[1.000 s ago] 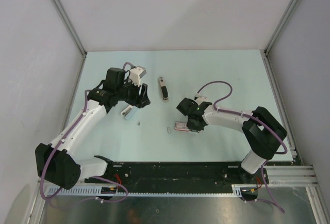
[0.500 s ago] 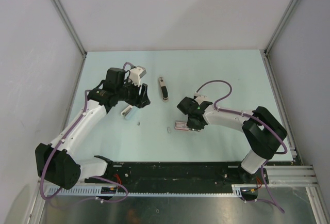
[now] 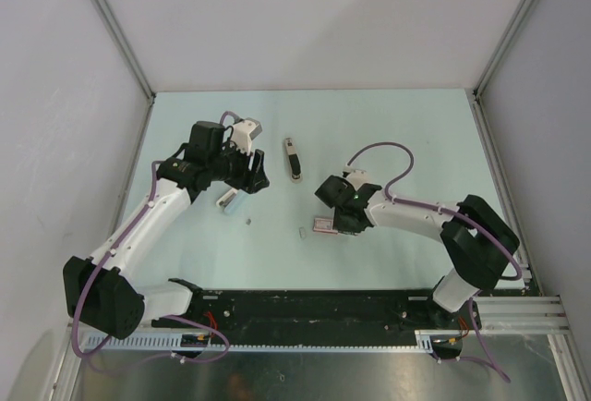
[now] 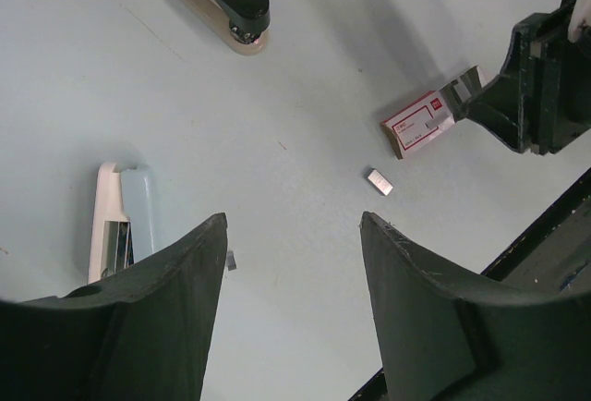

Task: Unload the staples from the stapler

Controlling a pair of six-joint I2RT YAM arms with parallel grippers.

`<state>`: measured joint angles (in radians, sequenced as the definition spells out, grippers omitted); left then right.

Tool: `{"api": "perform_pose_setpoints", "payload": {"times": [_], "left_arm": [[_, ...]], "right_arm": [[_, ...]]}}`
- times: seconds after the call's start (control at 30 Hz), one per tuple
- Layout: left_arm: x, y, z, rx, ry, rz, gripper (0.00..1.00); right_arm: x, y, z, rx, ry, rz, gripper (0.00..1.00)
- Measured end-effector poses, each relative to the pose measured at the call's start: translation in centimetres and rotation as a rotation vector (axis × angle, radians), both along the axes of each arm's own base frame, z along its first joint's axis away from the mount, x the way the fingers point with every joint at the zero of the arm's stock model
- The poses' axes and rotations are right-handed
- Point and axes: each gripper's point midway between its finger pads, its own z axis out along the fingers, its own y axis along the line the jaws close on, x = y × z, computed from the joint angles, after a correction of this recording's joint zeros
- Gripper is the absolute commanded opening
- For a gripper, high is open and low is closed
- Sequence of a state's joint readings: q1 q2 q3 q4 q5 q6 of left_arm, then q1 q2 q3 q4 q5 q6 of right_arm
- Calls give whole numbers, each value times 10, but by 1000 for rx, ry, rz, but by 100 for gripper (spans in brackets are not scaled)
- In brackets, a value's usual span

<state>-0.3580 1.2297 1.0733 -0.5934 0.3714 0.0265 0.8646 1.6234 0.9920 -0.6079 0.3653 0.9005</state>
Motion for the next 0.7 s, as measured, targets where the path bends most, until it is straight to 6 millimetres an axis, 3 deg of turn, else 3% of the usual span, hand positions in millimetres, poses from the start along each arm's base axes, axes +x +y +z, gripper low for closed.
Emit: {"api": "perform_pose_setpoints", "payload": {"times": [0.2, 0.43, 0.7], "left_arm": [[0, 0, 0, 0, 0, 0, 65], [0, 0, 0, 0, 0, 0, 65], [0, 0, 0, 0, 0, 0, 65]], "right_arm": [[-11, 12, 8, 11, -26, 49, 2], [-21, 10, 1, 2, -2, 54, 0], [-17, 3, -4, 14, 19, 20, 0]]}}
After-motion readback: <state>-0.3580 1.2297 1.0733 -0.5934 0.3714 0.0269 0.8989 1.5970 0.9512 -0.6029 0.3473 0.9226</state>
